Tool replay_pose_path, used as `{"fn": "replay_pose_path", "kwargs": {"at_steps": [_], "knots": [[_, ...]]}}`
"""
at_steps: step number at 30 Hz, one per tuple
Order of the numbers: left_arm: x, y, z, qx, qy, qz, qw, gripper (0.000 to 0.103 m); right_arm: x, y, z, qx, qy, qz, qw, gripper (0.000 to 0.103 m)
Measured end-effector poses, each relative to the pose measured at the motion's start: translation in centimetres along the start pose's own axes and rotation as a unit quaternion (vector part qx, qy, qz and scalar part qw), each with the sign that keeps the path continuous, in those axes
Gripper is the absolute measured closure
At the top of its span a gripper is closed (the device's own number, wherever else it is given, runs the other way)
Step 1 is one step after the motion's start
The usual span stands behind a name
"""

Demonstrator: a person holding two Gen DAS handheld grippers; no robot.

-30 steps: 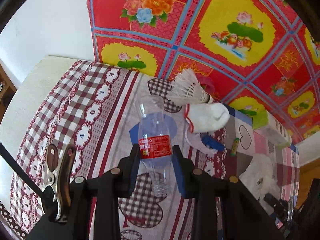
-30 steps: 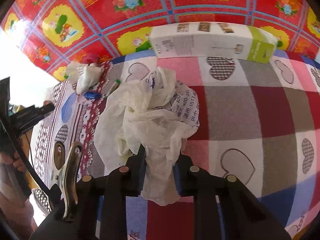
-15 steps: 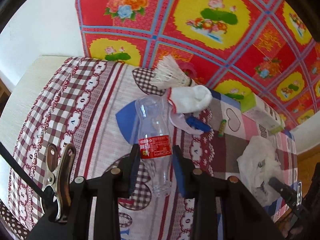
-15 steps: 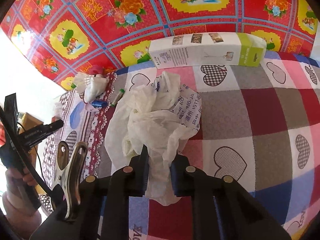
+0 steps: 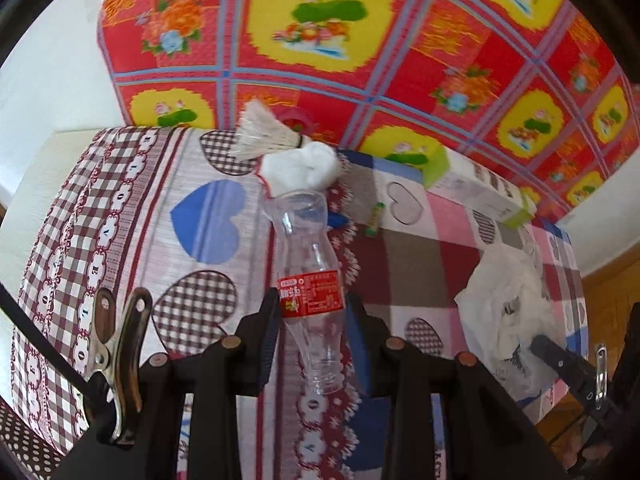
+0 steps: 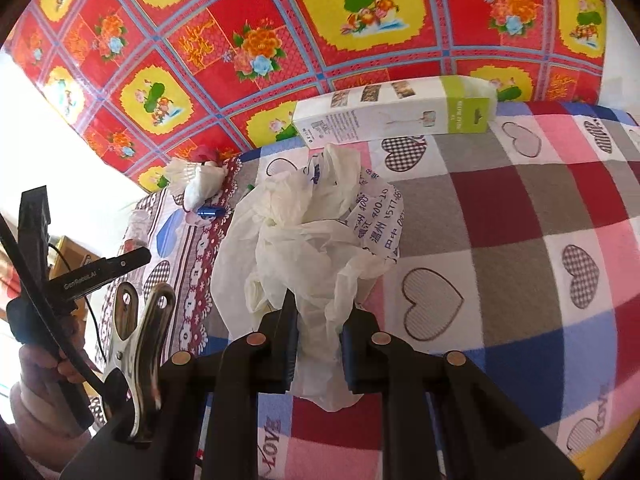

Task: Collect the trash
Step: 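Lift the clear bottle and white bag with both tools off the bed, then carry the bottle and bag with both tools over the red bucket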

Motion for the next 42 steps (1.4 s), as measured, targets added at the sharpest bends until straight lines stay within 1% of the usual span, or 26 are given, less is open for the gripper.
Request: {"fn": "replay_pose_path", "kwargs": {"at_steps": [8, 12, 21, 33, 42], "knots": [[-2.0, -2.0, 4.2, 0.028, 0.008, 0.004, 0.9996, 0.07, -2.8, -1.5, 2.0, 0.002, 0.001, 0.022, 1.0, 0.084], [-2.9, -3.2, 6.4, 0.04, 0.004, 0.005, 0.9992, 0.07, -4.4, -2.3, 3.1, 0.006, 0.006, 0.035, 0.999, 0.084], [-4.5, -6.0, 12.6, 0.074, -0.009, -0.001, 0.9972, 0.07, -8.9, -3.8, 6.0, 0.009, 0.01, 0.063, 0.998, 0.084], [-5.9, -9.9, 21.8, 0.141, -0.035, -0.018, 0.9892, 0.07, -13.7, -7.2, 11.5, 0.042, -0.003, 0.081, 0.996, 0.084], [-7.0, -12.8, 27.1, 0.179, -0.047, -0.021, 0.9826, 0.07, -17.4, -9.6, 15.3, 0.062, -0.007, 0.106, 0.992, 0.084]]}}
Point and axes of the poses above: each gripper's, at about its wrist camera, not at the fingertips, and x roughly the way its jaws point, z to its right, y to its top, the point moved 2 cm from there along x, roughly the way its jaws point, and after that the axes turned 1 degree about z, right-handed, at the moved point
